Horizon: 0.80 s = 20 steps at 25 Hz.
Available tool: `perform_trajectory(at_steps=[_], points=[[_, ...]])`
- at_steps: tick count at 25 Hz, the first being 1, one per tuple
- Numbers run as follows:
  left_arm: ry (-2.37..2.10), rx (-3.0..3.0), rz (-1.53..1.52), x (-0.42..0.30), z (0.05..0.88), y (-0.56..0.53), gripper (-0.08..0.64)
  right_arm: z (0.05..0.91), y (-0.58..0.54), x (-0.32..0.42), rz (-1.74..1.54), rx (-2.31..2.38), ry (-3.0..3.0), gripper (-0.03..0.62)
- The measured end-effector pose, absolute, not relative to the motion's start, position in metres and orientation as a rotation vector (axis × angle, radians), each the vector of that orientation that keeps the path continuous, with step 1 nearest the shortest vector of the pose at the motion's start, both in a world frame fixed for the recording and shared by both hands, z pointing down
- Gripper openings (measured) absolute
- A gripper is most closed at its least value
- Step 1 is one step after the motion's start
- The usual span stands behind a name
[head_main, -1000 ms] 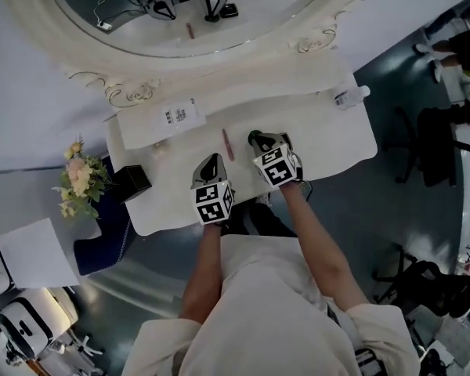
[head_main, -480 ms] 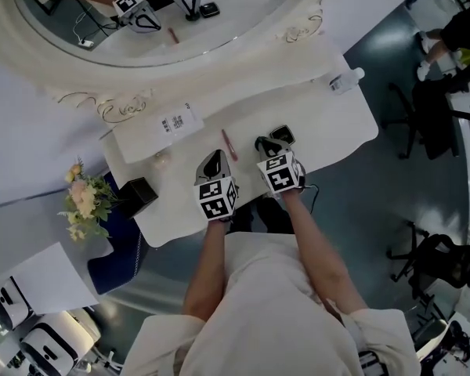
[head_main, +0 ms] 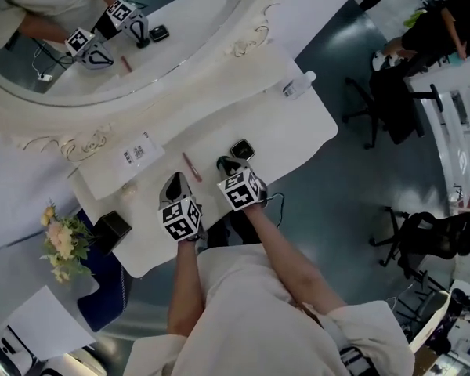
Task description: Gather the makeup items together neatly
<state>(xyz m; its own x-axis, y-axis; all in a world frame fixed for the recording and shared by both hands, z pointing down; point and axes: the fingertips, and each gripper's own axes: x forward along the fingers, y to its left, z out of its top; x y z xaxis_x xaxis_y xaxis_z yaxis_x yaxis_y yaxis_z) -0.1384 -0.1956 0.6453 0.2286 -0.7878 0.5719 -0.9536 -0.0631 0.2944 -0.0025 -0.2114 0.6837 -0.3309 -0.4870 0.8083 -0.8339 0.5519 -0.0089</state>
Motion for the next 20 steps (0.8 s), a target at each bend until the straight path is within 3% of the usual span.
perform_trajectory(at_steps=[4,6,7,15,20], points=[[-1.598,1.886,0.336,-0.131,0.642,-0.195,0.014,0.673,-0.209,0.003,0.557,1.059,-2.001,0.065],[-1.604,1.888,0.327,-0.131,0.641,-0.195,0.014,0.669,-0.209,0.003,0.552,1.065,-2.007,0.155],[-1.604,1.892,0.318,-0.129,0.639,-0.196,0.014,0.665,-0.209,0.003,0.543,1.071,-2.01,0.169],[-1.626,1.86,0.29,-0.15,0.64,-0.191,0.014,0.658,-0.204,-0.078,0.432,0.952,-2.114,0.169],[-1.621,1.874,0.291,-0.157,0.639,-0.187,0.014,0.688,-0.214,-0.099,0.543,0.944,-2.067,0.159]])
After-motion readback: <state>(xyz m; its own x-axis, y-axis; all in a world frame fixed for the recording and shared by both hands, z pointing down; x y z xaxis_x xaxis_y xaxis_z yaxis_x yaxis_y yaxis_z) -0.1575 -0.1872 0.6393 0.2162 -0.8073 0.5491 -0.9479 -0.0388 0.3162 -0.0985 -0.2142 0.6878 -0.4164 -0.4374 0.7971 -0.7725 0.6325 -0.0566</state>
